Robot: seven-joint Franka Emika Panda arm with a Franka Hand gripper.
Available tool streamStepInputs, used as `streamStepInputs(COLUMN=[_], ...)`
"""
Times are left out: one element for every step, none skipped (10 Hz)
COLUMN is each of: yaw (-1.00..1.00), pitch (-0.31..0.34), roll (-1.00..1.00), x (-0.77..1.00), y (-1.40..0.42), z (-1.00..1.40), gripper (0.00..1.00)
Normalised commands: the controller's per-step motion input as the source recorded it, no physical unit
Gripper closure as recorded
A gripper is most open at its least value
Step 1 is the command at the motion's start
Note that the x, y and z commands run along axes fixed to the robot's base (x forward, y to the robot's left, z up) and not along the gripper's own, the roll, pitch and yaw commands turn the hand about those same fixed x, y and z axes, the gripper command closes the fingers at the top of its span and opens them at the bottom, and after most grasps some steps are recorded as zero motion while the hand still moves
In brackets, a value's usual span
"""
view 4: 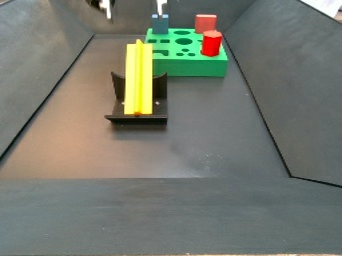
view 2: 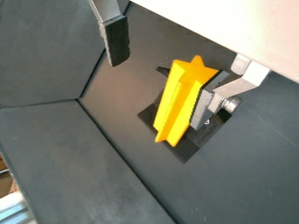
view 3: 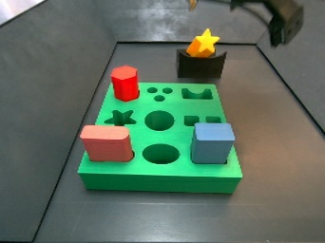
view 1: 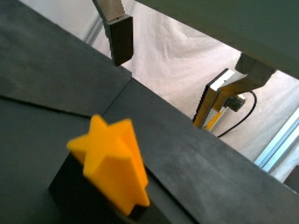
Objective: Pick up the star object. Move up. Place the star object on the fixture. Regrasp the star object. Move to above the board. Insert the star object.
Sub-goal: Regrasp the star object, then move to above the board.
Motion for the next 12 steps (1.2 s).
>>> streamStepInputs(yaw=[-0.02, -0.05, -0.07, -0.08, -0.09, -0.08, -0.08, 0.0, -0.21, -0.21, -0.19, -0.16], pitch=[-0.156, -0.142, -0.121, -0.091, -0.07, -0.046, -0.024, 0.0, -0.026, -0.018, 0.003, 0.054], roll=[0.07, 0.07, 0.07, 0.06, 0.06, 0.06, 0.06, 0.0, -0.1, -0.1, -0.09, -0.08], x=[0.07, 0.07, 0.07, 0.06, 0.06, 0.05, 0.05, 0.0, 0.12, 0.12, 0.11, 0.09], y=[0.03, 0.03, 0.03, 0.03, 0.02, 0.01, 0.01, 0.0, 0.01, 0.01, 0.02, 0.02], z=[-1.0, -1.0, -1.0, -0.85, -0.67, -0.5, -0.33, 0.0, 1.0, 1.0, 1.0, 1.0], gripper=[0.0, 0.0, 0.0, 0.0, 0.0, 0.0, 0.0, 1.0, 1.0, 1.0, 1.0, 1.0])
